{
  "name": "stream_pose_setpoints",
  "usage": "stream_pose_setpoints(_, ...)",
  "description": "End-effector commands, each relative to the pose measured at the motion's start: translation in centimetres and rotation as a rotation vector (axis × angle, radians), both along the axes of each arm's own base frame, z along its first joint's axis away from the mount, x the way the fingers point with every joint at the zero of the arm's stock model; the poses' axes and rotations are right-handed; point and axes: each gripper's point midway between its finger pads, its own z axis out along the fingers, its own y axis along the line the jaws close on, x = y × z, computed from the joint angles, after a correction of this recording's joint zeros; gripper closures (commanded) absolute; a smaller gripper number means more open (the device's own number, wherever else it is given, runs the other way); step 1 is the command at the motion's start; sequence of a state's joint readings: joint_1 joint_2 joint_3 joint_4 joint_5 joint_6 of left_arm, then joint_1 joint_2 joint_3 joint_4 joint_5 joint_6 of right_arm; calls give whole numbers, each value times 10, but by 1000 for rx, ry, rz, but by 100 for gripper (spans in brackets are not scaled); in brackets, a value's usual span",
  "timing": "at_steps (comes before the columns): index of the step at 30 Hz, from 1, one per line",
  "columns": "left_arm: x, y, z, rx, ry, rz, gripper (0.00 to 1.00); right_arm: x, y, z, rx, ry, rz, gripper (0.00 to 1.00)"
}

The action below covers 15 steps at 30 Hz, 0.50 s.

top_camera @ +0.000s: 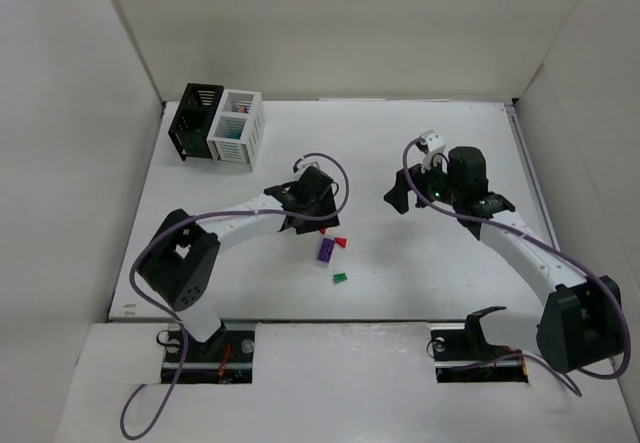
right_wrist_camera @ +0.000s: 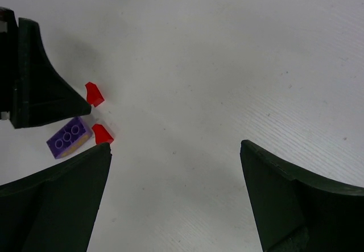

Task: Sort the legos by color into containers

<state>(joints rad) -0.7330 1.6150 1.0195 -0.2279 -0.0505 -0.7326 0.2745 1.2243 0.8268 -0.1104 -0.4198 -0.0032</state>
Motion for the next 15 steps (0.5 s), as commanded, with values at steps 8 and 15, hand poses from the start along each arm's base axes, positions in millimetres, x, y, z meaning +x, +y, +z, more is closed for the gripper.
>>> stream_pose_setpoints(8,16,-4,-14,-8,114,293,51,-1,1,19,24,-62,13,0)
stream_pose_setpoints(15,23,1,-22,30,125,372,54,-1,0,19,18,-67,17,0)
